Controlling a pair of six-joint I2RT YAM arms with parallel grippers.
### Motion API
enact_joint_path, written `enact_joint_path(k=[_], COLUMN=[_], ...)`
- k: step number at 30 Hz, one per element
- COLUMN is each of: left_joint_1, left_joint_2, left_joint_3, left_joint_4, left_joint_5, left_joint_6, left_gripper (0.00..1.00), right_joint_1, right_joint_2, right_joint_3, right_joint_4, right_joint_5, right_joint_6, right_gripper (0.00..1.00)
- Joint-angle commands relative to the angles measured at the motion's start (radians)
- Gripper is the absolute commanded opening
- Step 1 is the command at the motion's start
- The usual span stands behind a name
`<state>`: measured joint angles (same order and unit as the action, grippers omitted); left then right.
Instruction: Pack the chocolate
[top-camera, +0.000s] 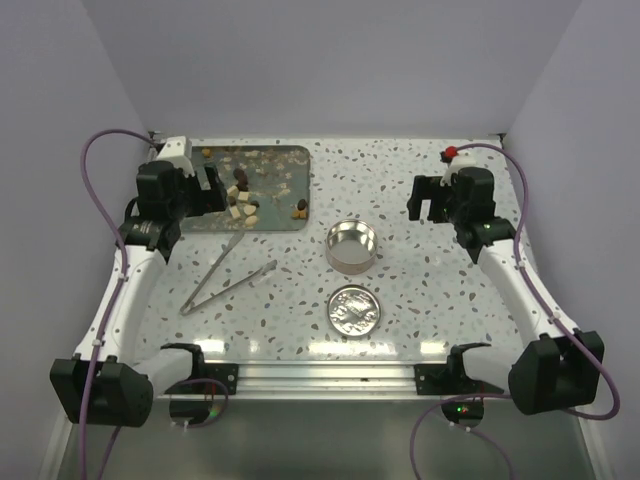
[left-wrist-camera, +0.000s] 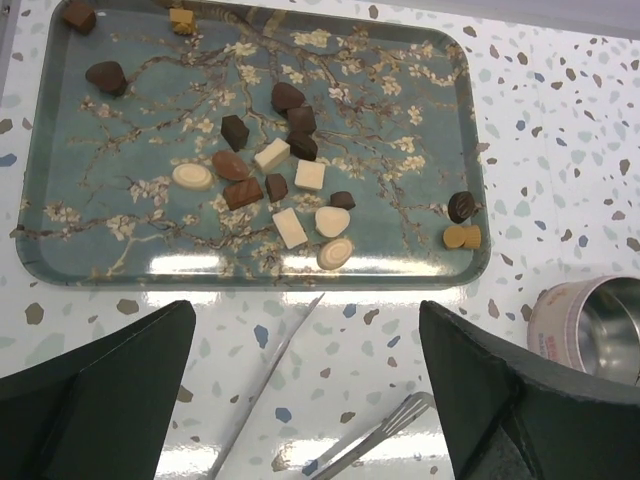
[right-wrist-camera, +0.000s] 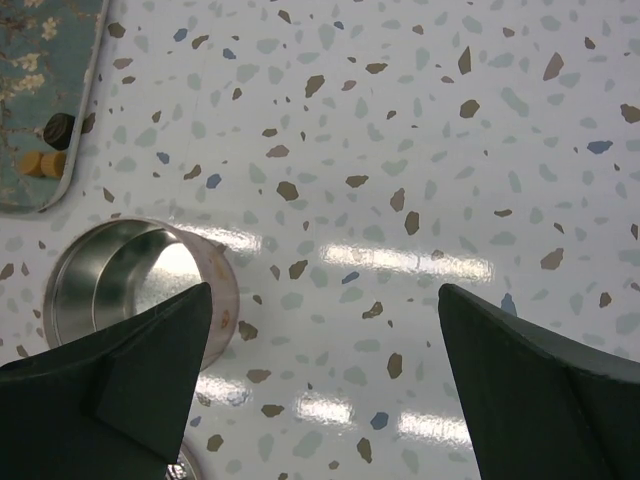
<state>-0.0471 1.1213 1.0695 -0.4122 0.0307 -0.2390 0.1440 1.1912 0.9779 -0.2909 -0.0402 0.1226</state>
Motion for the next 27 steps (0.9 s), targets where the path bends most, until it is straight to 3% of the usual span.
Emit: enact_joint_path(k=[1,15,27], left_joint_1=[-0.002,-0.026,-0.073], left_joint_2=[-0.038,0.064,0.302], left_joint_3=[-0.023,-0.190,-0.214], left_joint_4=[0.029,-0.019,-0.036], left_joint_5=[0.009,-0.068,-0.167], left_joint_6=[0.044,0.092,0.101], left_gripper=[1.00,0.98,0.82], right_joint_1=[0.002,0.002,0.003], right_joint_2=[0.011,0.025,0.005], right_joint_3=[0.022,-0.001,-0.024], right_joint_4=[0.029,0.047,0.055], right_joint_5=[-0.007,-0.027,-0.024], right_joint_6=[0.006,0.018,0.012], right_gripper=[0.98,0.98,0.98])
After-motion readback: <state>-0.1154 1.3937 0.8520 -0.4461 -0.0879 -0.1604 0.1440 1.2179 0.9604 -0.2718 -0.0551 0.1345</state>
